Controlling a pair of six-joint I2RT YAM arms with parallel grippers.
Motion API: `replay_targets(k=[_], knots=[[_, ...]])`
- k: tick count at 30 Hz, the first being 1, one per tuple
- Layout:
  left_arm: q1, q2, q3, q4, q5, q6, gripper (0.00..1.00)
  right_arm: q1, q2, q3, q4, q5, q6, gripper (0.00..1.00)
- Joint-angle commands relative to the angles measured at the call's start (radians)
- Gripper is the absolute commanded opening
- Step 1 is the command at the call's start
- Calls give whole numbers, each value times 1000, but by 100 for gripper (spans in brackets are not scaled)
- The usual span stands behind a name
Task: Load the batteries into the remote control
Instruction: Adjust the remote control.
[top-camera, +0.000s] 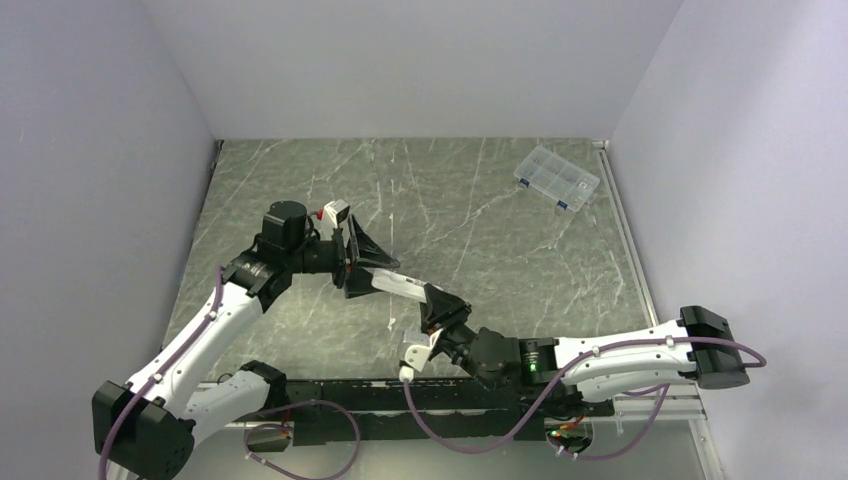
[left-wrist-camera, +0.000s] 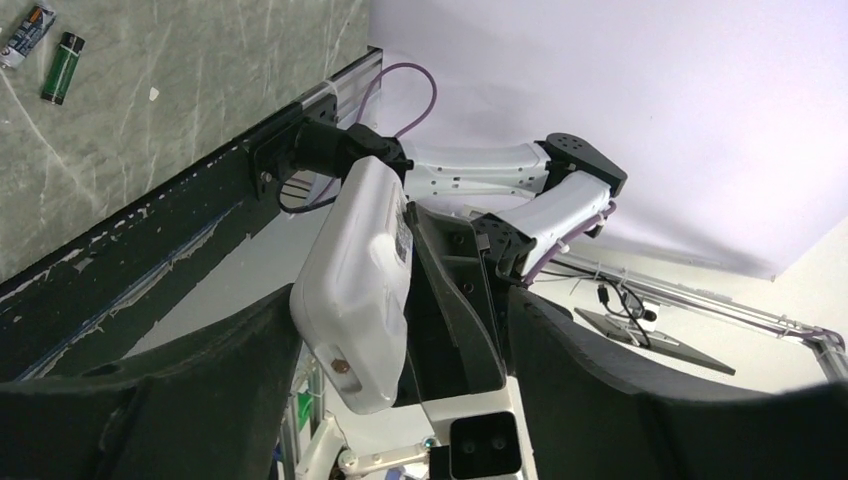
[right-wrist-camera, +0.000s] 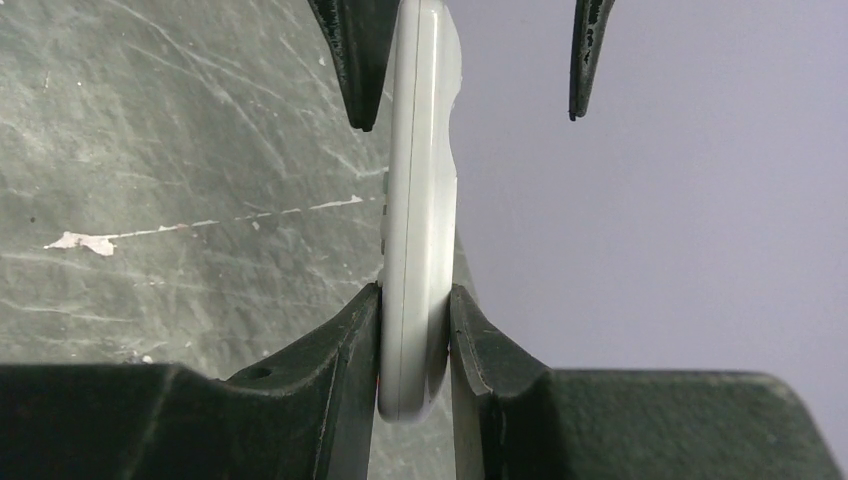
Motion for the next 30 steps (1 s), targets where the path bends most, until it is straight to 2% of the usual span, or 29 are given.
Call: replay_targets(k=[1,6,12,17,21,22,24,28,30], knots=[[4,-22,-10,70,45,-19,74,15,-24,-28,148,6,-135,0],[4,-23,-28,119,63,-44,51,15,-20,-63,209,5,-190,0],[4,-27,-32,132,70,-49,33,17,-3,-82,249,4,-222,0],[4,-27,-30,118,72,-46,0,19,4,-85,259,2,-233,0],[4,-35,-39,128,63,-51,0,18,-10,-72,221,-7,-200,0],[4,-40,-42,135,57,-55,0,18,-15,-67,200,-12,-186,3],[4,-50,-57,168,54,-74,0,18,-31,-68,177,-19,-167,15],[4,-67,-75,199,39,-85,0,19,-67,-75,137,-32,-125,29],[4,-76,-80,205,32,-85,0,19,-83,-73,107,-41,-95,43]])
